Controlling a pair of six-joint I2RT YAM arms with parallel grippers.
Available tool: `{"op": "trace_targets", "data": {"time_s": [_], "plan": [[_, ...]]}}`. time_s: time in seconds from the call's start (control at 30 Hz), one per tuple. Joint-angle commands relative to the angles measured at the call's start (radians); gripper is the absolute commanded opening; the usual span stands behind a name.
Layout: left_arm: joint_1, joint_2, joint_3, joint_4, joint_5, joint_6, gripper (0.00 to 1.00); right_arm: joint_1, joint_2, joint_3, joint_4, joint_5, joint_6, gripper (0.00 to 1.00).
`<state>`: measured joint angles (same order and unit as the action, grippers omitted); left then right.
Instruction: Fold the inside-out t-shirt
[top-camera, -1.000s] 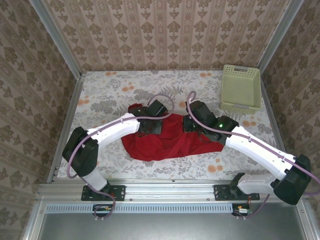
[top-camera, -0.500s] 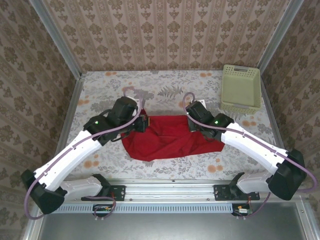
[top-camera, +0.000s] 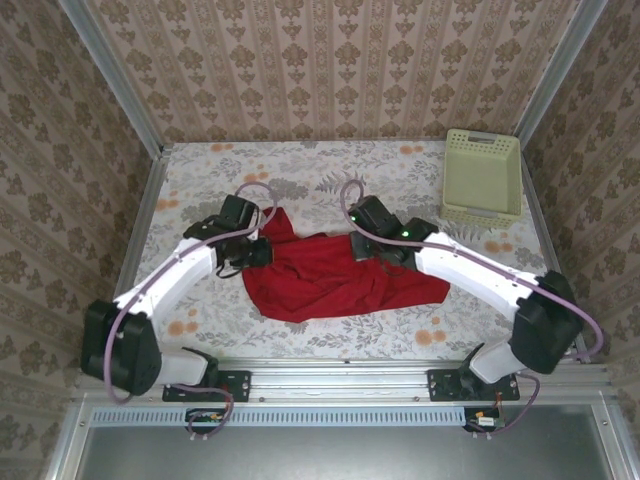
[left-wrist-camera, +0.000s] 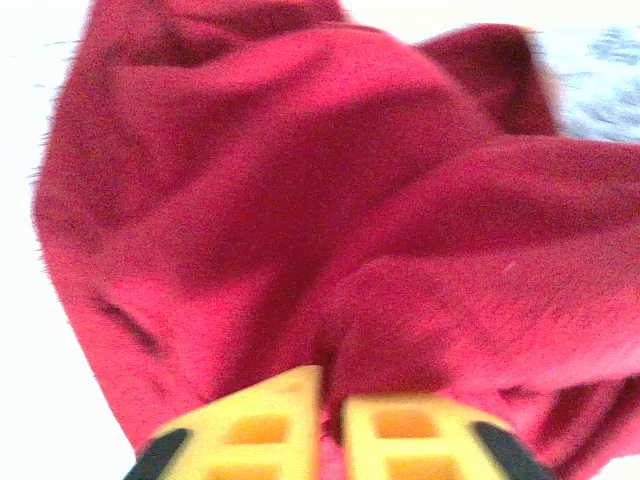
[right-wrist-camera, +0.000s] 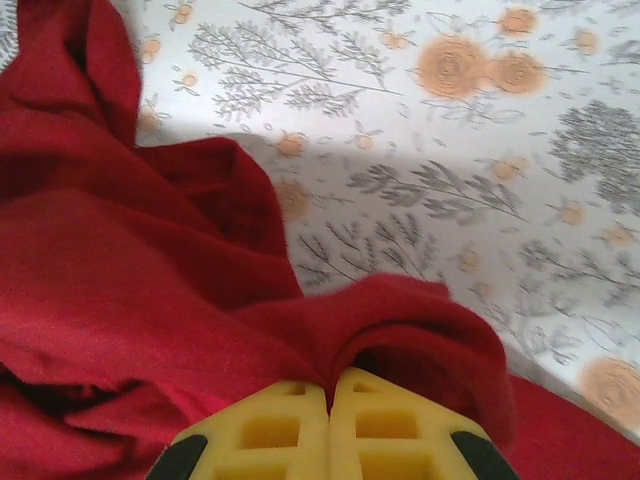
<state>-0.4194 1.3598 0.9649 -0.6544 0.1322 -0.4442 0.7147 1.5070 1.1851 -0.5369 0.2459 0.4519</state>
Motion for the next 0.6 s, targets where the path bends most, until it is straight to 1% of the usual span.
{"op": "trace_targets", "data": {"time_s": [0.0,0.07,0.1,0.13,0.17,0.27,0.37,0.5,0.57], "plan": [[0.011,0.008,0.069,-0.085,-0.218,-0.027,0.26,0.0,0.056,0.103,0.012,-0.016,0.032,0.0],[-0.027,-0.054,0.065,-0.143,-0.308,-0.067,0.37,0.0,0.073,0.131,0.012,-0.012,0.028,0.0],[-0.084,-0.099,0.057,-0.168,-0.357,-0.087,0.42,-0.001,0.078,0.137,0.015,-0.02,0.026,0.0],[-0.127,-0.134,0.05,-0.189,-0.392,-0.108,0.44,0.0,0.08,0.139,0.018,-0.028,0.025,0.0],[-0.175,-0.166,0.04,-0.206,-0.404,-0.14,0.47,0.002,0.084,0.139,0.02,-0.032,0.025,0.0],[-0.279,-0.191,-0.001,-0.18,-0.346,-0.217,0.5,0.002,0.08,0.117,0.031,-0.028,0.031,0.0],[-0.374,-0.129,0.009,-0.148,-0.364,-0.236,0.53,0.002,0.063,0.083,0.048,-0.018,0.039,0.0],[-0.414,0.022,0.081,-0.155,-0.392,-0.223,0.55,0.001,0.038,0.055,0.047,-0.01,0.045,0.0],[-0.415,0.088,0.107,-0.159,-0.397,-0.217,0.55,0.001,0.024,0.039,0.046,-0.003,0.045,0.0]]}}
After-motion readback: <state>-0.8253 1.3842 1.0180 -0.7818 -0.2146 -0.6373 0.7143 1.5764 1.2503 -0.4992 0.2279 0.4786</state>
